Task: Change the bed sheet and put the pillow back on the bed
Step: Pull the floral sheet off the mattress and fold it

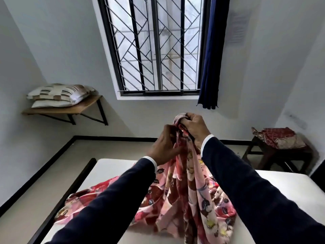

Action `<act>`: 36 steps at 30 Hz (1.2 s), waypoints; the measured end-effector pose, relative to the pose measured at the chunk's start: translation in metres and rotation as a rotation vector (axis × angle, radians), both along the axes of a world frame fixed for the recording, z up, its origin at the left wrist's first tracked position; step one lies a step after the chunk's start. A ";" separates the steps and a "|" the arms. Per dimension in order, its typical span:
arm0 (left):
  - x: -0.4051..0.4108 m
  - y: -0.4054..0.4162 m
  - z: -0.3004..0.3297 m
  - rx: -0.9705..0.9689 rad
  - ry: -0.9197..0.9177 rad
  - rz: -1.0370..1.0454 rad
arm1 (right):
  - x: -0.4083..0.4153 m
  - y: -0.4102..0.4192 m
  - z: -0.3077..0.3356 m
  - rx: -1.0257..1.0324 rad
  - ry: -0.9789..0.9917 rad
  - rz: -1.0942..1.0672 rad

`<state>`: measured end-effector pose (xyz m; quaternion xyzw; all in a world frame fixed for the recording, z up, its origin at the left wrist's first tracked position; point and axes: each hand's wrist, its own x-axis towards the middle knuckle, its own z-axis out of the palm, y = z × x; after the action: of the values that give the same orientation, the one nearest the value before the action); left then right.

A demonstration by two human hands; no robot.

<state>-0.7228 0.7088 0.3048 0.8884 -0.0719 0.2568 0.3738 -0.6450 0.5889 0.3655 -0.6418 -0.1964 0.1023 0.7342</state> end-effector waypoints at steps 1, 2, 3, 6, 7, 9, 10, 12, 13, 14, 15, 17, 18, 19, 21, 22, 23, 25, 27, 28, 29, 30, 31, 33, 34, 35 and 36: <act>0.000 -0.004 -0.003 -0.032 0.019 0.018 | -0.002 0.003 0.001 -0.003 -0.011 0.013; 0.000 -0.005 -0.008 -0.064 0.036 0.049 | -0.005 0.006 0.002 -0.004 -0.015 0.022; 0.000 -0.006 -0.012 -0.116 0.064 0.075 | -0.005 0.007 0.003 -0.002 -0.020 0.026; -0.002 0.005 -0.024 -0.469 0.192 -0.046 | -0.005 0.008 0.010 -0.010 -0.011 0.020; -0.004 0.011 -0.031 -0.571 0.237 -0.125 | -0.003 0.007 0.013 -0.005 0.000 0.019; -0.014 0.022 -0.047 -0.635 0.318 -0.214 | 0.002 0.006 0.017 0.016 0.026 0.017; -0.021 0.024 -0.056 -0.644 0.364 -0.243 | 0.005 0.006 0.019 0.021 0.038 0.011; -0.035 0.028 -0.073 -0.643 0.439 -0.283 | 0.013 0.007 0.021 0.038 0.073 -0.016; -0.042 0.030 -0.083 -0.646 0.465 -0.290 | 0.019 0.007 0.021 0.057 0.105 -0.032; -0.048 0.034 -0.094 -0.657 0.488 -0.293 | 0.027 0.007 0.021 0.087 0.146 -0.046; -0.054 0.038 -0.106 -0.674 0.506 -0.297 | 0.035 0.004 0.021 0.125 0.193 -0.062; -0.062 0.051 -0.126 -0.644 0.527 -0.245 | 0.050 0.000 0.022 0.194 0.288 -0.097; -0.066 0.058 -0.134 -0.624 0.529 -0.188 | 0.057 -0.003 0.022 0.212 0.323 -0.118; -0.069 0.064 -0.138 -0.628 0.511 -0.131 | 0.062 -0.005 0.020 0.224 0.343 -0.141; -0.071 0.076 -0.131 -0.643 0.437 -0.025 | 0.073 -0.009 0.013 0.219 0.348 -0.193; -0.071 0.080 -0.121 -0.656 0.373 0.026 | 0.079 -0.010 0.007 0.165 0.313 -0.233; -0.070 0.086 -0.112 -0.689 0.307 0.068 | 0.085 -0.012 -0.001 0.039 0.235 -0.283; -0.065 0.094 -0.090 -0.794 0.203 0.095 | 0.096 -0.019 -0.028 -0.427 0.000 -0.367; -0.058 0.097 -0.070 -0.857 0.137 0.103 | 0.097 -0.024 -0.056 -0.761 -0.053 -0.292; -0.053 0.100 -0.065 -0.867 0.117 0.124 | 0.089 -0.023 -0.065 -0.801 -0.023 -0.171; -0.049 0.102 -0.060 -0.856 0.105 0.138 | 0.077 -0.020 -0.071 -0.821 -0.018 -0.020; -0.045 0.104 -0.055 -0.829 0.102 0.142 | 0.060 -0.014 -0.071 -0.815 -0.023 0.135; -0.042 0.106 -0.054 -0.786 0.110 0.146 | 0.043 -0.008 -0.070 -0.776 -0.015 0.281; -0.039 0.107 -0.052 -0.686 0.131 0.120 | 0.009 0.007 -0.062 -0.603 0.020 0.522; -0.038 0.107 -0.053 -0.640 0.136 0.093 | -0.005 0.016 -0.060 -0.557 0.010 0.589; -0.038 0.106 -0.053 -0.588 0.133 0.060 | -0.017 0.025 -0.060 -0.538 -0.013 0.632; -0.037 0.104 -0.053 -0.529 0.134 0.023 | -0.027 0.035 -0.064 -0.523 -0.034 0.646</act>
<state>-0.7600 0.8124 0.2513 0.7754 0.0324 0.2116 0.5941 -0.6715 0.6234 0.3014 -0.7137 -0.3673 0.3632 0.4731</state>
